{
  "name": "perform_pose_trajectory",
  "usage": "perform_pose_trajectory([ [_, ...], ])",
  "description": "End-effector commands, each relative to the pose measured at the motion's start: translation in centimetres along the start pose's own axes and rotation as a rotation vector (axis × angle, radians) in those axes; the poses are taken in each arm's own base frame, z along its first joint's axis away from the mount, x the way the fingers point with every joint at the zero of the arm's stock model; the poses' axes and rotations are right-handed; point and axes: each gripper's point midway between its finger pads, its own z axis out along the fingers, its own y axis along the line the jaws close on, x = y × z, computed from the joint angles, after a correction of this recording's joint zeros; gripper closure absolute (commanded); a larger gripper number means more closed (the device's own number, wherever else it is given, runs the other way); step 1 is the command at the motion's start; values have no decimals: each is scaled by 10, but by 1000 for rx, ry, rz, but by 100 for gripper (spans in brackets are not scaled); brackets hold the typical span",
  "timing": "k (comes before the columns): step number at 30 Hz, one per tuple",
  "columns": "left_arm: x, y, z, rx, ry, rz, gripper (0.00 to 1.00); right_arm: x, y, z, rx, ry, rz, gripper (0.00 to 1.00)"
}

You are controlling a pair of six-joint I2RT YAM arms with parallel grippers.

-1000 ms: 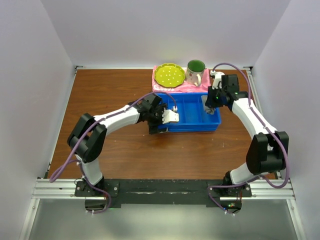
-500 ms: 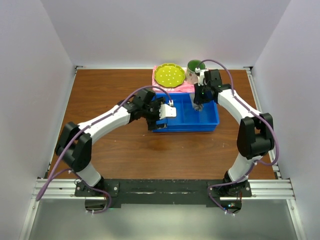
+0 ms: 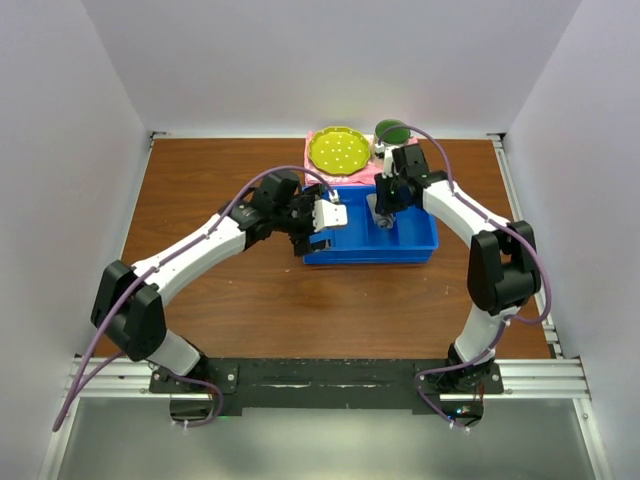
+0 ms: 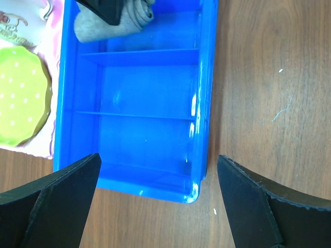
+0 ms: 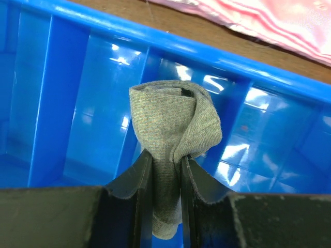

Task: Roll the socks
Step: Place the sock in the storage box.

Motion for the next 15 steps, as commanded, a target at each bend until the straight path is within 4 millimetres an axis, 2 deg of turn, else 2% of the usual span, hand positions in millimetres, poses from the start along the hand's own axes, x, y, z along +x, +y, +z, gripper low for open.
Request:
perform_pose_trajectory([
  [1, -6, 9, -20, -66, -34, -33, 0, 0, -4, 11, 29, -2, 11, 100],
  [10, 12, 18, -45, -133, -16, -89, 0, 8, -5, 21, 45, 28, -3, 100],
  [15, 23, 14, -54, -135, -22, -114, 0, 13, -5, 25, 60, 38, -20, 100],
])
